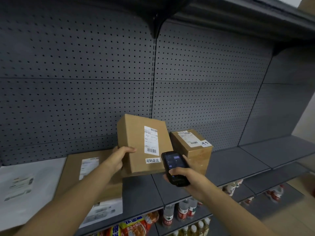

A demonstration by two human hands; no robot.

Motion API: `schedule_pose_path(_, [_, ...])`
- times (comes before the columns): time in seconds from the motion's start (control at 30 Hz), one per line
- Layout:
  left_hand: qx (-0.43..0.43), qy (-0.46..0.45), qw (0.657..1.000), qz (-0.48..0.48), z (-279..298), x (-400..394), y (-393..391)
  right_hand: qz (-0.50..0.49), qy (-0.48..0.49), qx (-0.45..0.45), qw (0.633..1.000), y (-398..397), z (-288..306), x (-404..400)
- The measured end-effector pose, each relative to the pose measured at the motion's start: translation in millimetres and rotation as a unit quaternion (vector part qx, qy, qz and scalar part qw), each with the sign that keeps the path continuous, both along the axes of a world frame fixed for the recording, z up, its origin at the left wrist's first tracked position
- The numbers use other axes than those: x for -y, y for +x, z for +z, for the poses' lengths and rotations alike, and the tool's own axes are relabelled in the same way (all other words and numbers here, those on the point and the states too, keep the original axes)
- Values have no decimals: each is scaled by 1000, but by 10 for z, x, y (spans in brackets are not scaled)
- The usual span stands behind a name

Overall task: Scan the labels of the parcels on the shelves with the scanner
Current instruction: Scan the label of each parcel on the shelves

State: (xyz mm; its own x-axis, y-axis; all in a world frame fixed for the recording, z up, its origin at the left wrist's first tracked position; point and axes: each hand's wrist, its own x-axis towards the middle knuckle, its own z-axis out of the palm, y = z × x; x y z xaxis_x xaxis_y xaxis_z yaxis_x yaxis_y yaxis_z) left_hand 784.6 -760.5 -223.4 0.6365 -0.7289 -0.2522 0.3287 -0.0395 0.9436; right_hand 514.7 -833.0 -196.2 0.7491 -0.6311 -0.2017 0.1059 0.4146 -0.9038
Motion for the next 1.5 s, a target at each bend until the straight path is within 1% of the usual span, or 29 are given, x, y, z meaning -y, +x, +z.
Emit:
schedule_pose_path(0.1, [-39, 24, 999, -3, -289, 296, 51, -25, 18, -29, 999, 12, -193, 359])
schedule_pose_path(0.23, [-64, 64, 996, 0, -482, 566, -69, -24, 9, -50, 998, 79, -397, 876])
schedule_pose_path(0.47, [-82, 95, 992, 16, -836, 867, -90, 36, 2, -98, 995, 307, -739, 1564])
schedule_pose_path(0.73, [-121, 129, 984, 17, -1314, 1117, -7, 69, 48, -132, 988, 522, -1200, 1857])
schedule_pose_path(0.97, [-163, 129, 978, 23, -1769, 1257, -15, 47, 64, -150, 985, 569, -1424, 2058])
schedule_pose_path(1.1, [-168, 134, 976, 37, -1891, 1289, -10, 35, 66, -156, 985, 656, -1519, 2106])
schedule_pose_path(1.17, [-153, 152, 975, 52, -1926, 1313, 25, 38, 96, -144, 984, 706, -1544, 2114])
schedule_pose_path(1.27, [-97, 193, 973, 78, -1922, 1350, 121, 59, 135, -113, 983, 819, -1509, 2088])
schedule_pose_path(1.37, [-43, 195, 976, 84, -1599, 1403, 149, 82, 116, -97, 985, 1038, -1336, 1964])
schedule_pose_path(1.43, [36, 187, 980, 64, -1285, 1410, 190, 85, 108, -81, 987, 1251, -1234, 1845])
schedule_pose_path(1.5, [152, 197, 967, 49, -1047, 1313, 320, 91, 112, -76, 987, 1466, -1132, 1705])
